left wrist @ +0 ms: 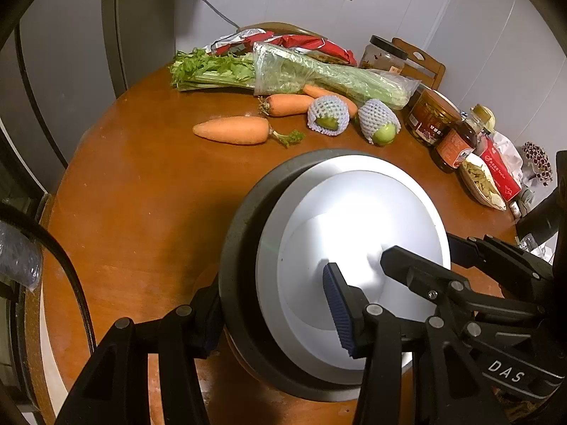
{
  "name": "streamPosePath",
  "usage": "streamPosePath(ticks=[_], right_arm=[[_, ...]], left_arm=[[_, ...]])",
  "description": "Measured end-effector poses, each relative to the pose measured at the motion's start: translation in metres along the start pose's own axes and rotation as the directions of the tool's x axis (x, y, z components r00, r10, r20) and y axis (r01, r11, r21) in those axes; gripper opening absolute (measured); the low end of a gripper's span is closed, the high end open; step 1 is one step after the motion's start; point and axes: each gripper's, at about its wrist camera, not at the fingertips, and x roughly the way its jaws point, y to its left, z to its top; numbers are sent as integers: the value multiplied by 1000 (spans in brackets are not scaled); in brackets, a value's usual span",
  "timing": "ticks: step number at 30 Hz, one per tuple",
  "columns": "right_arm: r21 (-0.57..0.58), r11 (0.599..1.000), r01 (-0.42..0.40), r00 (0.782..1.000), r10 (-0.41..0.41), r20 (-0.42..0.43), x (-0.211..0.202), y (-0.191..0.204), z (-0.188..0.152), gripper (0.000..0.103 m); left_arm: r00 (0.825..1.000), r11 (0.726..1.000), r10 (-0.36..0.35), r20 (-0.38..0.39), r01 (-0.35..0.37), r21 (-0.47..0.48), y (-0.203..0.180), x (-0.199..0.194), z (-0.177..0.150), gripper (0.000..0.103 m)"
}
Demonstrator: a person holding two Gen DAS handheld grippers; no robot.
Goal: Organize plates and bowls
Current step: 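Carry the steel bowl with the left gripper toward the grey pan stack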
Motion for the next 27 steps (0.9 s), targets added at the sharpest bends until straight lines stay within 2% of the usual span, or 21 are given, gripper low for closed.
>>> streamPosePath(ticks=[27], right_arm=[[-20,1000,23,1000,-23,2,4,5,3,51]], left_arm=[[1000,1000,-16,10,16,-13,5,2,-3,51]])
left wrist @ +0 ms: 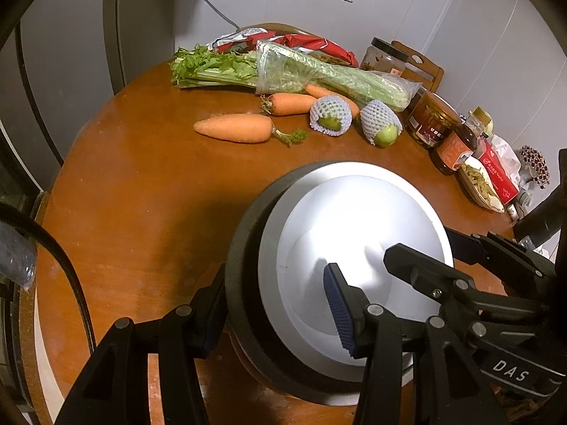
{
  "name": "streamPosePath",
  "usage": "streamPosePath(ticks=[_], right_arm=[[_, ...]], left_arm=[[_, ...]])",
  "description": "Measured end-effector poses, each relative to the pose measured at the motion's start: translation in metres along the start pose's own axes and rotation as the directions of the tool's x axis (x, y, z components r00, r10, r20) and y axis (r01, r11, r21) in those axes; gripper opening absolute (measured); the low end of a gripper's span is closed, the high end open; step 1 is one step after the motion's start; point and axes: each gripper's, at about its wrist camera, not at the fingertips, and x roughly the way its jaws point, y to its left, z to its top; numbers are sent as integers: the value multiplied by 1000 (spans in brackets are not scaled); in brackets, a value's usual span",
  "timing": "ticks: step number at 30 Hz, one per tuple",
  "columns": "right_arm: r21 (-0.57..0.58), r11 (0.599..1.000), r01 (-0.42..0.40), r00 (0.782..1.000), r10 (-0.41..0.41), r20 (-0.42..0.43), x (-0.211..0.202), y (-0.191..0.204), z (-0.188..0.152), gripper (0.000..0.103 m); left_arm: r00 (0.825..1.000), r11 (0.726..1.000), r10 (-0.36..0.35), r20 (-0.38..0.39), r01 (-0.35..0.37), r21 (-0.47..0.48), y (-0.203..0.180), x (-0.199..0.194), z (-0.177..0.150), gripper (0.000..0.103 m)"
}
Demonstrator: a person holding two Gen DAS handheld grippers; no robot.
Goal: Organize plates and bowls
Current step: 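Carry the steel bowl with the left gripper toward the grey pan stack, then lower the steel bowl onto the grey pan and open the left gripper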
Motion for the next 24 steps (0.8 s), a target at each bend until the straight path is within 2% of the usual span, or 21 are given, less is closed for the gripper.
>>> streamPosePath(ticks=[24], right_arm=[[-77,994,83,996,-80,40,-1,12,0,56]], left_arm=[[999,1000,7,47,-7,7,6,-10,-4,52]])
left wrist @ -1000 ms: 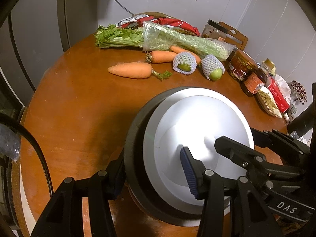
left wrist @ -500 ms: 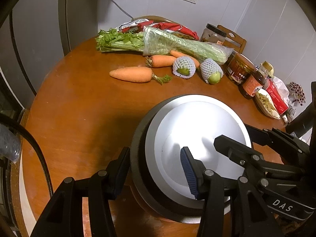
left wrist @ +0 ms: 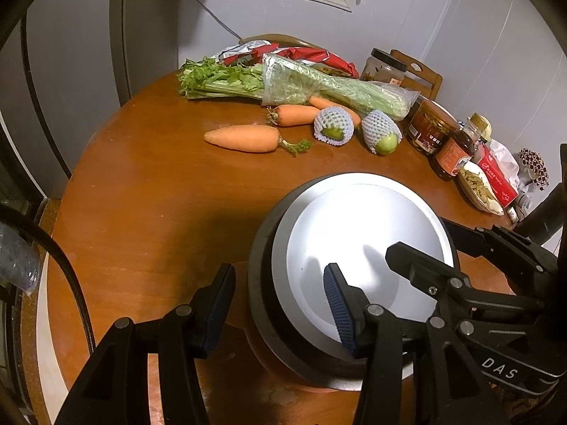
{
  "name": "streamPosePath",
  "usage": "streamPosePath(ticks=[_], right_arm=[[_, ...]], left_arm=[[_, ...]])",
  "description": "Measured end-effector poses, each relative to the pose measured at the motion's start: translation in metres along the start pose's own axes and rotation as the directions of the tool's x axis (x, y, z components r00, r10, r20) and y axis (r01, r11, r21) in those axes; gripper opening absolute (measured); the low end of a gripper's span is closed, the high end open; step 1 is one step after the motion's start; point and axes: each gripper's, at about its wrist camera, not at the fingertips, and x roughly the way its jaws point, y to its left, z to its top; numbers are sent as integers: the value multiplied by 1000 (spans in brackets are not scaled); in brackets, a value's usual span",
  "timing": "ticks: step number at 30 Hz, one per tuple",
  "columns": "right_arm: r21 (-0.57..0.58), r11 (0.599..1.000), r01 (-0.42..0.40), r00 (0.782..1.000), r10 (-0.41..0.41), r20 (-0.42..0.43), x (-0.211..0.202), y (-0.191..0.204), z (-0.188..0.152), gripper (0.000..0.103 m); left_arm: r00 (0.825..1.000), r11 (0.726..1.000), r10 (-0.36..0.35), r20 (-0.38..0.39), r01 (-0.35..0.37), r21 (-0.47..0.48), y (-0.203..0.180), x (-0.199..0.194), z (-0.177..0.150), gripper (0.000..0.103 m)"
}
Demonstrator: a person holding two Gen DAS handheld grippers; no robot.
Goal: Organize plates and bowls
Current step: 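Lower the steel bowl onto the grey pan and open the left gripper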
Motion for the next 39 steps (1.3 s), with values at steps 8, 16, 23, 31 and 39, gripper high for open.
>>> streamPosePath(ticks=[8,16,23,31,39], right_arm=[[-30,999,34,999,-33,18,-5,6,1,59],[-40,999,35,999,-34,35,-10,7,4,60],[-61,997,38,998,-35,50,-12,9,5,60],[-58,997,41,998,-38,52,-13,9,4,60],[-50,998,37,998,-34,60,-17,9,2,60]], left_arm=[[1000,1000,-4,12,4,3,1,-2,-1,52],[999,1000,11,30,-11,8,0,-7,0,52],[999,1000,22,43,-22,0,2,-12,1,53],[998,999,42,54,-42,-12,3,-17,-1,54],[994,996,90,58,-89,-21,4,-24,-6,56]])
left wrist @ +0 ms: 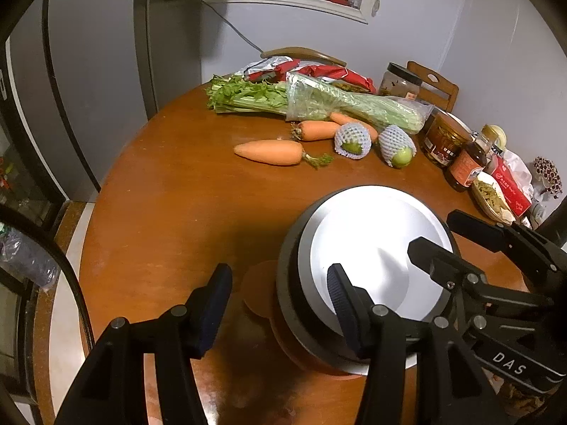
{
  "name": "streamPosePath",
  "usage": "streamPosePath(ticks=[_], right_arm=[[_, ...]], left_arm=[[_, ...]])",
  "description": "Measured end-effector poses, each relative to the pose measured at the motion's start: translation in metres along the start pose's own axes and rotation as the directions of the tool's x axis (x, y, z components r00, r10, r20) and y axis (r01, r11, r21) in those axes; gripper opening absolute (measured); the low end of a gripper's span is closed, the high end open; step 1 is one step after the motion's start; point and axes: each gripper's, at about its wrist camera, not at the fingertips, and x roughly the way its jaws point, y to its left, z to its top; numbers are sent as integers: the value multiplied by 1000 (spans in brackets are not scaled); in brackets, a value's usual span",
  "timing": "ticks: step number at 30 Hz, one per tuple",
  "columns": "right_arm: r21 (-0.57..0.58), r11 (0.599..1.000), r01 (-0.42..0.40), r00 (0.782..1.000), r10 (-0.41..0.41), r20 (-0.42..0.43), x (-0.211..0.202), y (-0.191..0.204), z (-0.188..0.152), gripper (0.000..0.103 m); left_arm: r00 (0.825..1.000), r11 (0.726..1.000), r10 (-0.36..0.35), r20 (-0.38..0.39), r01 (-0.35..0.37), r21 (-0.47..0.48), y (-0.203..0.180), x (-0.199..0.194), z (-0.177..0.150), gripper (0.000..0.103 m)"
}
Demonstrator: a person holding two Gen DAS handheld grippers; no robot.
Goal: Organize plates and bowls
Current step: 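Lower the steel bowl onto the grey pan and open the left gripper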
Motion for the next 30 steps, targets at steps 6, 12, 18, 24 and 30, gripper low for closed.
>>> streamPosePath(ticks=[6,12,18,24,30], right_arm=[[-7,1000,1,1000,-1,15,-7,4,0,60],[2,1000,-2,999,2,50,-23,5,-3,60],[11,1000,3,997,-4,77,-40,7,-8,60],[23,1000,7,994,-10,112,-60,10,-16,60],[36,999,7,992,-12,129,-76,13,-32,61]], left_arm=[[1000,1000,6,20,-6,3,-3,-10,-3,56],[999,999,29,42,-30,12,-8,-24,-7,57],[997,999,37,68,-39,15,-12,-39,-14,58],[994,998,60,95,-63,24,-18,-53,-24,59],[993,997,61,104,-66,37,-25,-62,-40,60]])
